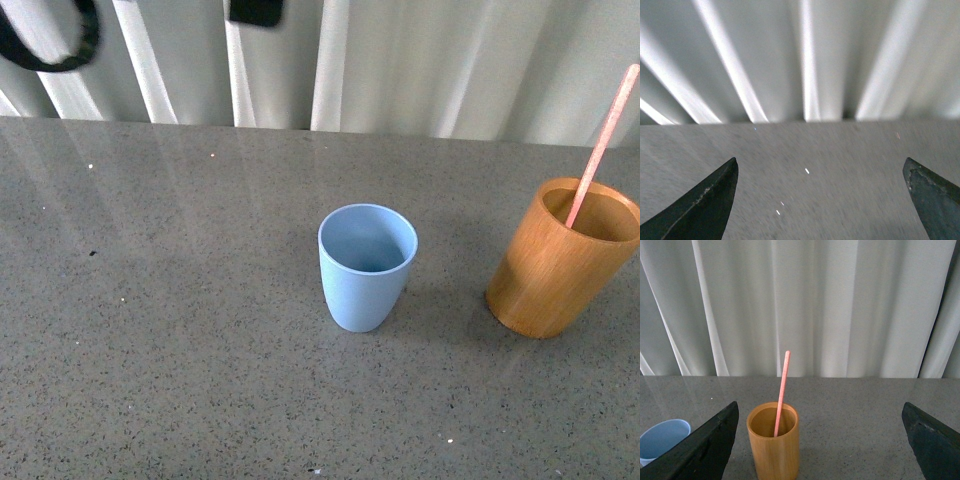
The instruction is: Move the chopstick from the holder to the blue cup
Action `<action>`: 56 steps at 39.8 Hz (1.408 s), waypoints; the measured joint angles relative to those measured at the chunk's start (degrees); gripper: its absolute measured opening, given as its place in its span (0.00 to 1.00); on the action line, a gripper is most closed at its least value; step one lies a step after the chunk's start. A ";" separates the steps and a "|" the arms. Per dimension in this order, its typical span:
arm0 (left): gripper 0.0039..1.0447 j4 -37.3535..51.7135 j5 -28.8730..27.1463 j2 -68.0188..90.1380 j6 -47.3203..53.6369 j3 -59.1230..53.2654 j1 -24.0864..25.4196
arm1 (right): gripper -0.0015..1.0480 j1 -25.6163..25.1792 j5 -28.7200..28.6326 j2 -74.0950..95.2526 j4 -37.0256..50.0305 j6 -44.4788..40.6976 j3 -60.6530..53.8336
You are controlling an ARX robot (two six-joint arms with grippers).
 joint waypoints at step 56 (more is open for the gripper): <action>0.03 20.68 25.86 -45.83 0.94 -49.99 21.94 | 0.90 0.00 -0.02 0.00 0.00 -0.02 0.00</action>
